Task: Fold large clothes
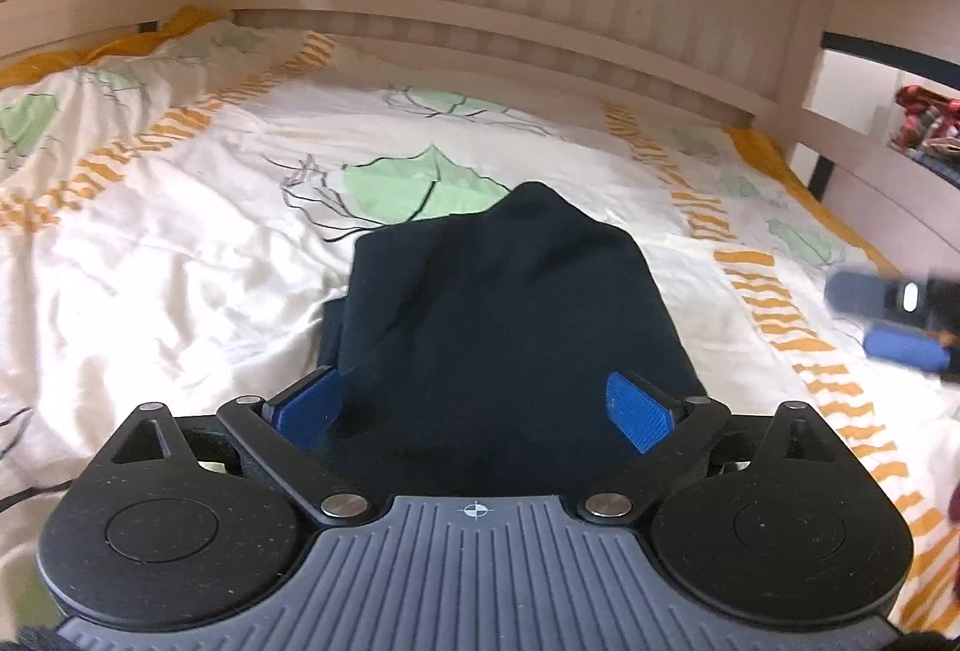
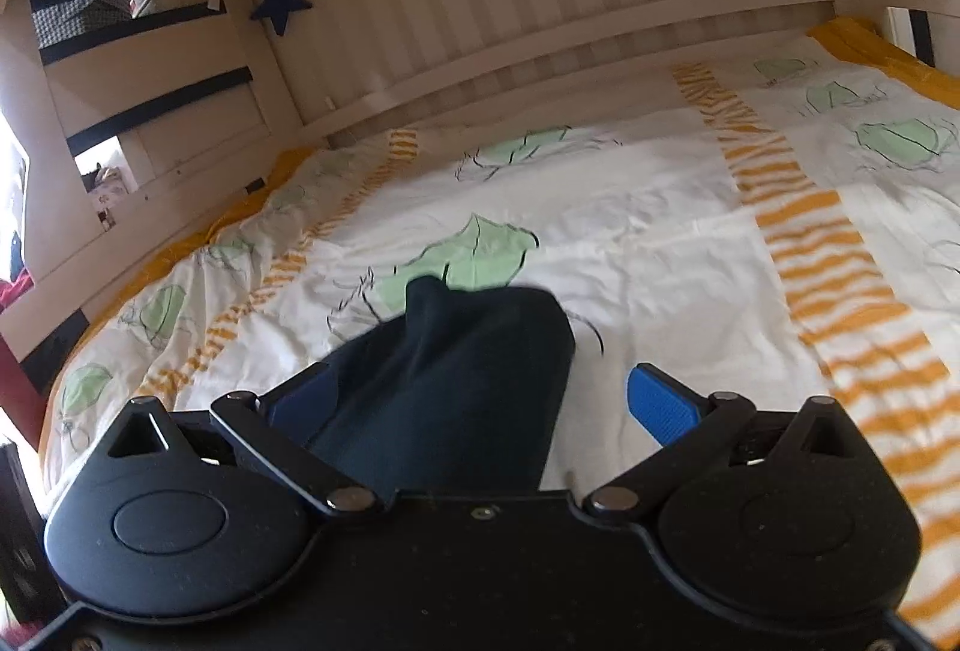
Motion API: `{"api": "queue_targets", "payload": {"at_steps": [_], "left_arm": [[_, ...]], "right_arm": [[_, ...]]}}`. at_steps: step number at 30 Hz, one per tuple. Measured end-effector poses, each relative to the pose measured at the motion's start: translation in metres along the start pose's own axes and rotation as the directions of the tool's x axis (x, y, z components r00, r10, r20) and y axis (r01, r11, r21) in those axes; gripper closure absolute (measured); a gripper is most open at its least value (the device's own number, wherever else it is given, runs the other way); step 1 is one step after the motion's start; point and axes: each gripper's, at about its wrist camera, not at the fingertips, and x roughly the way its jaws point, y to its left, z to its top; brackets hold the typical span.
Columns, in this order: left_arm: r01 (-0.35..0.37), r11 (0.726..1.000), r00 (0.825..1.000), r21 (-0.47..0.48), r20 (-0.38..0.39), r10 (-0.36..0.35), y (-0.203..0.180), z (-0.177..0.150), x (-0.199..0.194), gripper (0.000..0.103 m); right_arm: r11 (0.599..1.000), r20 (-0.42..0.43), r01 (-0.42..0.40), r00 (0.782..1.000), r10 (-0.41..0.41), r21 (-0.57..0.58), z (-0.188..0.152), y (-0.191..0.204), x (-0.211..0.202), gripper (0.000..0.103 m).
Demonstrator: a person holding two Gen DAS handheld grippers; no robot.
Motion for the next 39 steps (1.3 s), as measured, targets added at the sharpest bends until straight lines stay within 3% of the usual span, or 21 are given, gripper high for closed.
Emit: {"api": "queue_targets", "payload": {"at_steps": [16, 26, 35, 39], "left_arm": [[-0.149, 0.989, 0.987, 0.021, -0.060, 0.150, -0.015, -0.002, -0.060, 0.007], [-0.192, 0.981, 0.977, 0.016, -0.089, 0.192, -0.019, -0.007, -0.066, 0.007], [-0.250, 0.968, 0.962, 0.028, -0.105, 0.251, -0.020, -0.012, -0.067, 0.007], [-0.258, 0.966, 0.960, 0.029, -0.105, 0.259, -0.018, -0.012, -0.069, 0.007]], "right_arm": [[1.000, -0.050, 0.008, 0.999, -0.009, -0.020, -0.039, 0.029, -0.044, 0.000], [1.000, -0.078, 0.014, 0.997, -0.016, -0.022, -0.052, 0.031, -0.049, 0.001], [0.991, -0.064, 0.078, 0.994, -0.086, -0.110, -0.056, 0.044, -0.055, 0.001], [0.992, -0.060, 0.072, 0.995, -0.079, -0.108, -0.058, 0.045, -0.058, 0.001]]}}
